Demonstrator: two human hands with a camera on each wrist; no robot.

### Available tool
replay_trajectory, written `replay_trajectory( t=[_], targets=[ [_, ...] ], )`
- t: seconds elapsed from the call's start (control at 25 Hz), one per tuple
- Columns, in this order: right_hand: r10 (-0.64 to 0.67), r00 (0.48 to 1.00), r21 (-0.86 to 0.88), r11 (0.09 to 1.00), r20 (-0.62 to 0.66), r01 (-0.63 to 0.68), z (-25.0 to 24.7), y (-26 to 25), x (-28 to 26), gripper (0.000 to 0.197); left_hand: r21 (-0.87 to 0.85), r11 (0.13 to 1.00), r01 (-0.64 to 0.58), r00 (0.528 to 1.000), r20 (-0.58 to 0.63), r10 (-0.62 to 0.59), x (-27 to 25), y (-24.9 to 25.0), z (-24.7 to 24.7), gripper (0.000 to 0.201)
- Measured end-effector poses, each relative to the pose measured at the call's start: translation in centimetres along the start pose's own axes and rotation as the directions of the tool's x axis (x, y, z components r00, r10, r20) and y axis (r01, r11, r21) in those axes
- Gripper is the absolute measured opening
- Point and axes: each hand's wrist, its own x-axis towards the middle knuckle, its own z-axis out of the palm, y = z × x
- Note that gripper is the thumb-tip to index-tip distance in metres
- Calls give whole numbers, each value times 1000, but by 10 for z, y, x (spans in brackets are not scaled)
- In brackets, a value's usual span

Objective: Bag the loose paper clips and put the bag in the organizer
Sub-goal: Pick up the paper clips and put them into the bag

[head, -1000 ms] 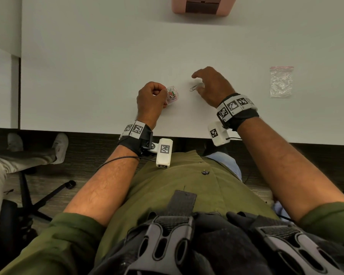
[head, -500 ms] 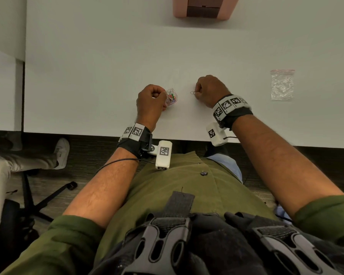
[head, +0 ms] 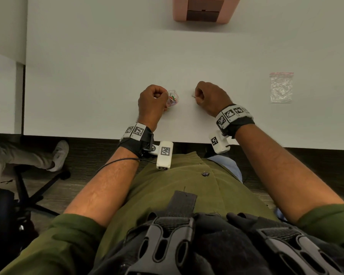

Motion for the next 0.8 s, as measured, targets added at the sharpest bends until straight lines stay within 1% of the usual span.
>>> replay_trajectory(
  t=[0.08,0.12,0.2,0.28,0.36,0.4,0.52,0.6,0.8],
  targets=[
    [-48,998,44,998,36,46,-10,-3,-2,11,-2,1000,7,1000,10,-7,1,1,0,15],
    [-71,997,67,995,28,69,-17,-8,-4,12,-2,1000,9,1000,13,-9,2,1,0,15],
    [-124,991,116,985,-41,128,-29,-23,-8,12,-2,1000,10,1000,14,-10,2,1,-1,14],
    [-189,974,143,968,-121,206,-38,-43,-12,11,1,1000,10,1000,15,-10,2,2,-2,11],
    [-259,952,102,955,-162,277,-41,-60,-14,11,0,1000,11,1000,17,-11,2,1,-2,7],
    [-283,945,54,954,-165,295,-40,-66,-14,12,4,1000,9,1000,19,-9,1,1,-3,7],
    [-306,946,-155,945,-103,289,-33,-79,-10,17,18,1000,-1,1000,15,1,0,3,-5,8],
    [-311,948,-238,927,-58,290,-28,-82,-6,19,20,1000,-6,1000,8,6,1,4,-7,9],
    [-279,959,-205,943,-57,262,-26,-87,-6,17,28,999,-17,1000,16,17,0,5,-8,10]
  ],
)
